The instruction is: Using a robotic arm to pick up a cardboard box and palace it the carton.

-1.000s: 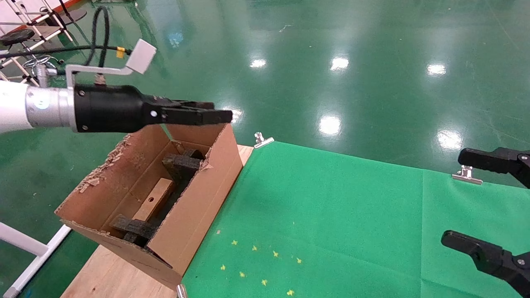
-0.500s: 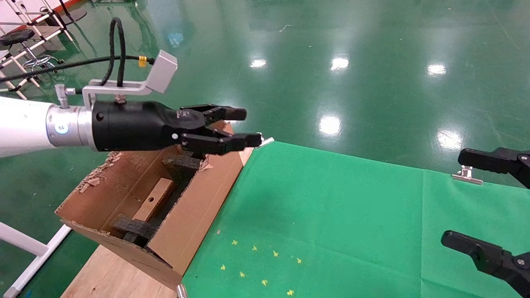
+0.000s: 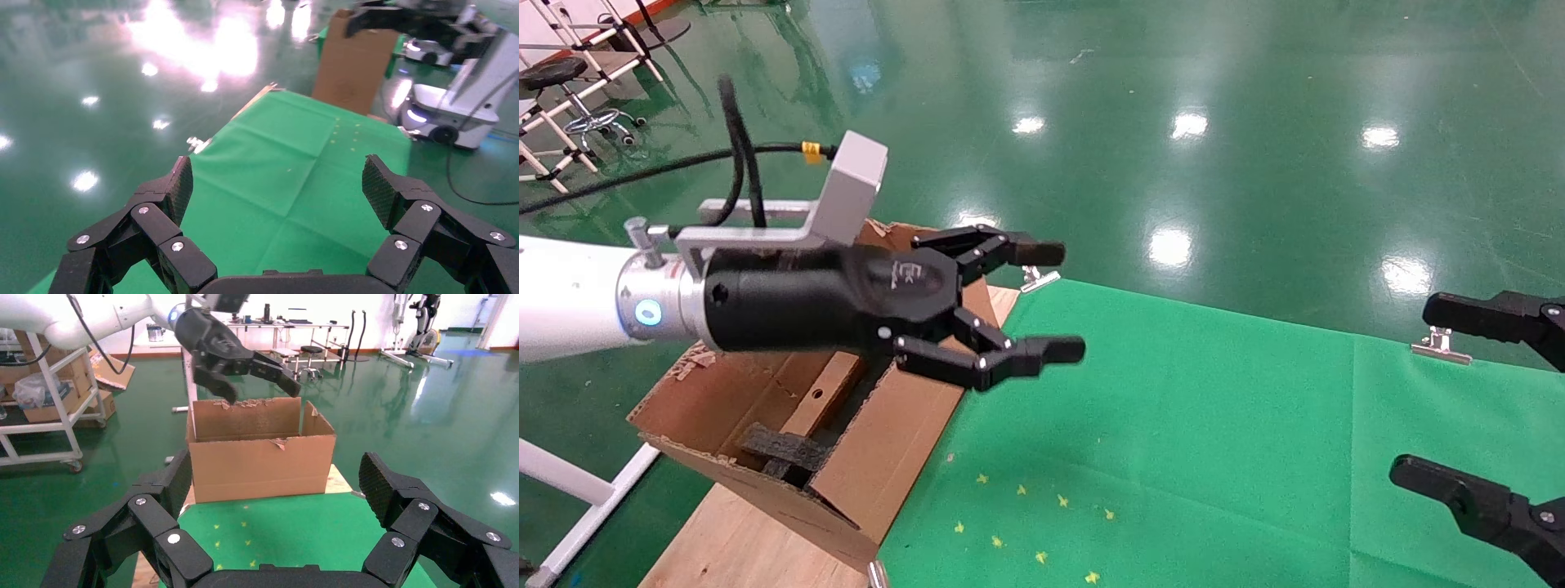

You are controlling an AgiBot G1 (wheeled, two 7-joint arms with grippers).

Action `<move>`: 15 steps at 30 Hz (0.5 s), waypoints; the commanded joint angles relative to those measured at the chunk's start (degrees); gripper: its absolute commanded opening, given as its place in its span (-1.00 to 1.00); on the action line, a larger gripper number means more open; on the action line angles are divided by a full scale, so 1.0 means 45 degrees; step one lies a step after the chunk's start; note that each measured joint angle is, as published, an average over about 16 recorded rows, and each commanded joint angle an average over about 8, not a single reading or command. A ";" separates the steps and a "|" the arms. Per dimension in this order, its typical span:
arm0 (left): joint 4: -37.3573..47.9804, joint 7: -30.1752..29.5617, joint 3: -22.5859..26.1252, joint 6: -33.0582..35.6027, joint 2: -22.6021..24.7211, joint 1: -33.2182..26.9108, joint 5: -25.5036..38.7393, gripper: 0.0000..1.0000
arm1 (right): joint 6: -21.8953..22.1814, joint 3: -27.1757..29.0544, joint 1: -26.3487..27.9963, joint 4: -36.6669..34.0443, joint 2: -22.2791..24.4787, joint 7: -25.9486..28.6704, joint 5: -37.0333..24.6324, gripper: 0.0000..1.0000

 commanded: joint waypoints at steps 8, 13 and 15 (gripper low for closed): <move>-0.1868 0.1052 -0.1137 0.0032 -0.0026 0.1652 -0.0947 1.00 | 0.0000 0.0000 0.0000 0.0000 0.0000 0.0000 0.0000 1.00; -0.2778 0.1564 -0.1691 0.0047 -0.0039 0.2458 -0.1408 1.00 | 0.0000 0.0000 0.0000 0.0000 0.0000 0.0000 0.0000 1.00; -0.3084 0.1715 -0.1874 0.0054 -0.0042 0.2726 -0.1566 1.00 | 0.0001 0.0001 -0.0001 -0.0001 0.0000 0.0000 0.0001 1.00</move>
